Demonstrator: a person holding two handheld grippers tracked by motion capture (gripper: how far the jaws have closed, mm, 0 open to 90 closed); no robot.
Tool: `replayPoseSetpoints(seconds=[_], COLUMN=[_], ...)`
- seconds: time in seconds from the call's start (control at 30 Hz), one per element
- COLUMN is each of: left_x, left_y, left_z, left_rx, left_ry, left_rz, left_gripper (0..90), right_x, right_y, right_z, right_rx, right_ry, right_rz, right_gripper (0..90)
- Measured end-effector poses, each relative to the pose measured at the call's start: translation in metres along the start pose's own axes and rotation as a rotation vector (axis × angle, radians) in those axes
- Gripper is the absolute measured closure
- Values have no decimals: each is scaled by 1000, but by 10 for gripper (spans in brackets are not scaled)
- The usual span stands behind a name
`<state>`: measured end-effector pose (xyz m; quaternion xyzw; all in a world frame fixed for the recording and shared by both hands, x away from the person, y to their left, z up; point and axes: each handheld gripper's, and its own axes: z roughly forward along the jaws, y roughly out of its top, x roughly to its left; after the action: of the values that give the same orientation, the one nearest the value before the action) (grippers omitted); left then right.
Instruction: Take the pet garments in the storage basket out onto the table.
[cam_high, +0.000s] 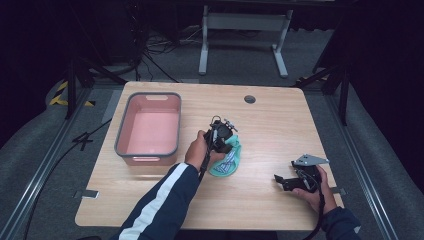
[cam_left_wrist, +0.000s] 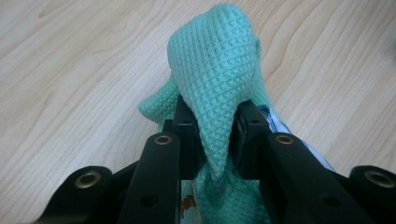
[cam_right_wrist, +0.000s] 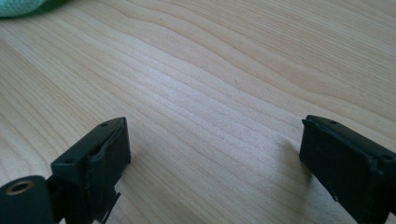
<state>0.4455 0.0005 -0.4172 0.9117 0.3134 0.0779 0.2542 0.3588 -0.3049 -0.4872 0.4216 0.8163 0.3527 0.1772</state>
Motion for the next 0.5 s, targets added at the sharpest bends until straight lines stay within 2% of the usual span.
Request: replayPoseSetpoints(seconds=[0.1, 0.2, 0.27, 0.33, 0.37, 0.5], left_x=[-2, -3, -5, -7, -8, -11], left_y=[-2, -4, -6, -7, -7, -7], left_z=[10, 20, 24, 26, 27, 28], left_rx=[16, 29, 29, 16, 15, 11], left_ry=[15, -19, -3, 2, 9, 24], left_rz=[10, -15, -8, -28, -15, -17], left_gripper=[736, 729, 721, 718, 714, 687], right_x=[0, 0, 0, 0, 0, 0], right_y=[0, 0, 0, 0, 0, 0], right_z=[0, 0, 0, 0, 0, 0], right_rx=[0, 0, 0, 0, 0, 0], right_ry=[0, 0, 0, 0, 0, 0], right_rz=[0, 0, 0, 0, 0, 0], right_gripper=[90, 90, 90, 90, 90, 90])
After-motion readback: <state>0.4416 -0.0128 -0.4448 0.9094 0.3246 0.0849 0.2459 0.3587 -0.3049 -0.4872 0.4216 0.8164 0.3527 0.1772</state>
